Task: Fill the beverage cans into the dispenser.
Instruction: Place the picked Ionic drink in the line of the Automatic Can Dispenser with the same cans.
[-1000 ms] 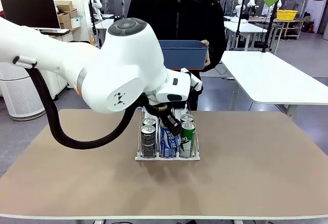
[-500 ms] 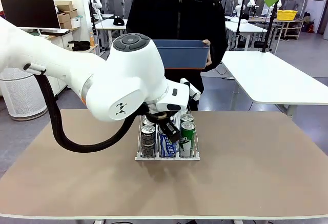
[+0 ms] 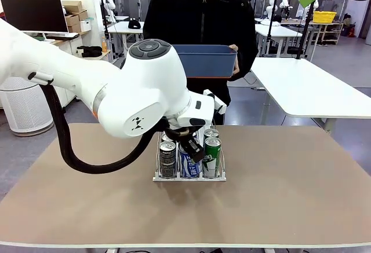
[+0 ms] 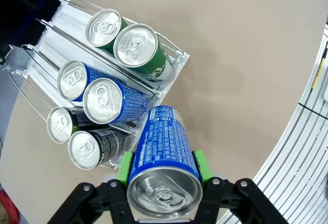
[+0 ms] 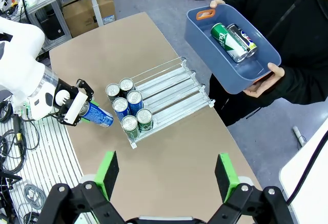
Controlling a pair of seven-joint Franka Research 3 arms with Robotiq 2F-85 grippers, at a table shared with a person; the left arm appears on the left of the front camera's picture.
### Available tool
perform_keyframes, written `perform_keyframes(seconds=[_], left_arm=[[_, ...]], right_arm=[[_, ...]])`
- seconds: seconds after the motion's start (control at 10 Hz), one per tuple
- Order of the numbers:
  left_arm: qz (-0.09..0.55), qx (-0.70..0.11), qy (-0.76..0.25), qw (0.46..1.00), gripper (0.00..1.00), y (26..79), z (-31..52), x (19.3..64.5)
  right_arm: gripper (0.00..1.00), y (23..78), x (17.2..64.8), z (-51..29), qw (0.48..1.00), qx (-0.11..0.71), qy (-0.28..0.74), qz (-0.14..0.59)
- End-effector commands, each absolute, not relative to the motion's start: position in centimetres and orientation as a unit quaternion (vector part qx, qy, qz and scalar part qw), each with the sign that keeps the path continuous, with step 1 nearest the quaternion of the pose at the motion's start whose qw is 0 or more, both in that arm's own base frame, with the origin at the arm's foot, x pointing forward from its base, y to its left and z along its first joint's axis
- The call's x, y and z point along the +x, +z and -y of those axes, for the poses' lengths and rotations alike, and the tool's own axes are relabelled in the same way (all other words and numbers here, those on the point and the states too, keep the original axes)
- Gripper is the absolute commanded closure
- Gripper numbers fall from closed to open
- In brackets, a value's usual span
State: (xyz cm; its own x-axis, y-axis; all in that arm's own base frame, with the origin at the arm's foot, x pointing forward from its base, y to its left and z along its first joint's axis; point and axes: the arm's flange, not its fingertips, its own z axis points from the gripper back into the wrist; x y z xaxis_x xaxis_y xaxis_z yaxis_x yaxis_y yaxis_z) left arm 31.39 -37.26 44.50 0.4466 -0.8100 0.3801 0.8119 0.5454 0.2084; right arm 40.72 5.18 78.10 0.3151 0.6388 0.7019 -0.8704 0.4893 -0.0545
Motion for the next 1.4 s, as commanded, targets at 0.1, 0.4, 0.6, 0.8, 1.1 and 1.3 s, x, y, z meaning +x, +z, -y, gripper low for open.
perform_keyframes(seconds=[0.1,0.4,0.6,0.8,1.1,1.3], left_arm=[[0.239,0.027,-0.439,0.866,0.43,44.0,37.6,33.1],[0.248,0.027,-0.440,0.863,0.43,43.1,38.0,34.2],[0.250,0.018,-0.439,0.863,0.43,42.4,38.0,35.4],[0.255,0.011,-0.436,0.863,0.43,42.2,38.1,36.1],[0.279,0.007,-0.410,0.869,0.43,42.3,38.0,37.6],[0.286,0.013,-0.402,0.869,0.43,42.5,38.1,38.2]], right_arm=[[0.00,78.1,40.8,-5.2,0.791,0.175,0.476,0.341],[0.00,78.1,40.8,-5.2,0.791,0.175,0.476,0.341],[0.00,78.1,40.8,-5.2,0.791,0.175,0.476,0.341],[0.00,78.1,40.8,-5.2,0.791,0.175,0.476,0.341],[0.00,78.1,40.8,-5.2,0.791,0.175,0.476,0.341],[0.00,78.1,40.8,-5.2,0.791,0.175,0.476,0.341]])
